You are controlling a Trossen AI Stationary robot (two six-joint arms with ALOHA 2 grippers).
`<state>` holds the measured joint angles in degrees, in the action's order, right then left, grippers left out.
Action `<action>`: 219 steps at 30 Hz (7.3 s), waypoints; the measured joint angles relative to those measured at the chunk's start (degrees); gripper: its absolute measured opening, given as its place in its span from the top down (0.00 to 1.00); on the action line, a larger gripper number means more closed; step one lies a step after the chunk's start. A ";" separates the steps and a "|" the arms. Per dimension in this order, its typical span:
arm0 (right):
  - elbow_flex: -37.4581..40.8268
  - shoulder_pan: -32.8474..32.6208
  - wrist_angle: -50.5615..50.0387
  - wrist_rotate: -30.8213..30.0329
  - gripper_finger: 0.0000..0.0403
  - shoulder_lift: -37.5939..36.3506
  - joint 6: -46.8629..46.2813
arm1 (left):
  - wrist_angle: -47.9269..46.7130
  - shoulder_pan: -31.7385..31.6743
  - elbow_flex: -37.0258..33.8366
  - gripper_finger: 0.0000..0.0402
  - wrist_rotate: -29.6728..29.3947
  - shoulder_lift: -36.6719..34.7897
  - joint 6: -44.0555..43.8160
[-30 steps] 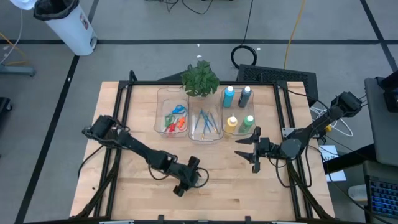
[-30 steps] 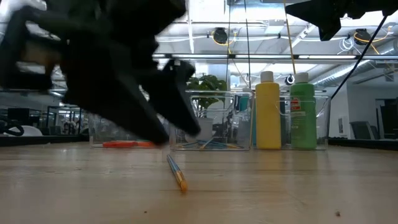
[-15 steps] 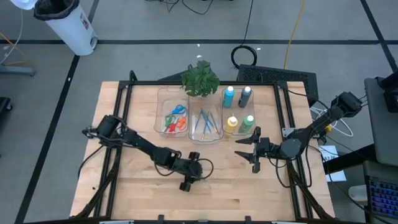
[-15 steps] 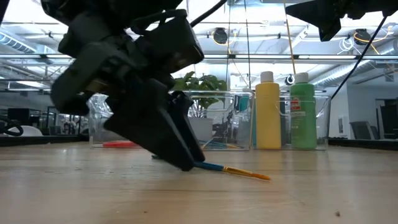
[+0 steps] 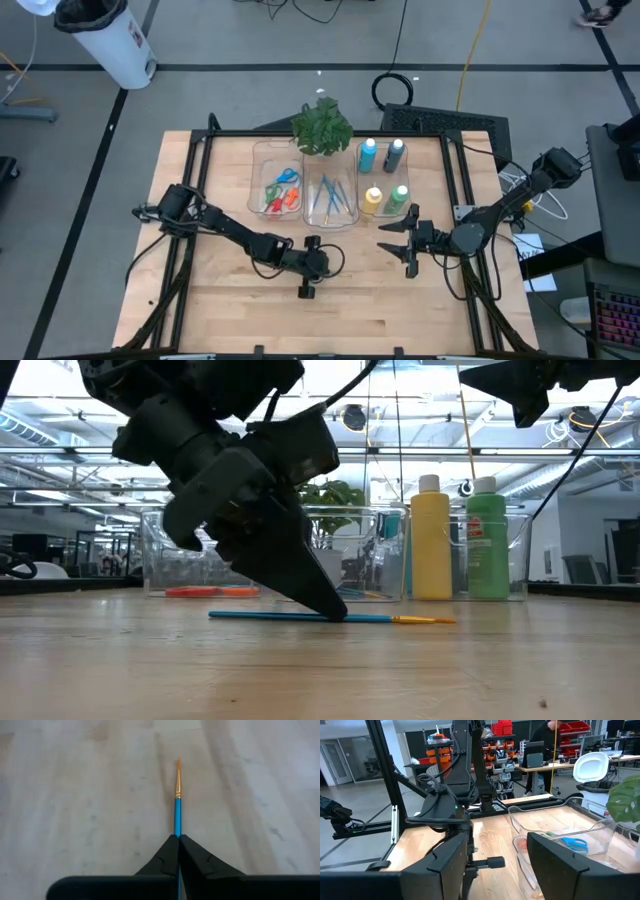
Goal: Pick & Place Paint Supplies
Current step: Put the blue paintbrush into the middle transparent bin
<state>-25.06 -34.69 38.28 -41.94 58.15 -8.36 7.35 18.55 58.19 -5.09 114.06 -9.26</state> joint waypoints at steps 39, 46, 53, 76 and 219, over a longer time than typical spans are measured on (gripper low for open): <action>-0.04 9.34 8.39 15.91 0.51 22.39 0.04 | -1.56 0.22 -0.02 1.00 -17.04 -16.41 4.43; -0.04 10.84 14.04 19.61 0.51 26.30 0.02 | -1.77 0.22 -0.02 1.00 -17.07 -16.39 4.50; -0.05 11.76 16.83 19.63 0.51 27.89 -0.39 | -2.08 0.22 -0.02 1.00 -17.04 -16.39 4.44; -0.17 11.84 17.22 19.50 0.72 27.93 0.24 | -2.38 0.22 -0.02 1.00 -17.04 -16.39 4.18; -32.15 37.98 -57.08 27.22 1.00 8.85 12.91 | 0.08 -4.55 -50.25 0.47 -27.79 -95.93 -1.57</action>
<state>-57.21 3.29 -18.80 -14.72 67.00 4.55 7.44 14.00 7.94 -32.88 18.13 -10.83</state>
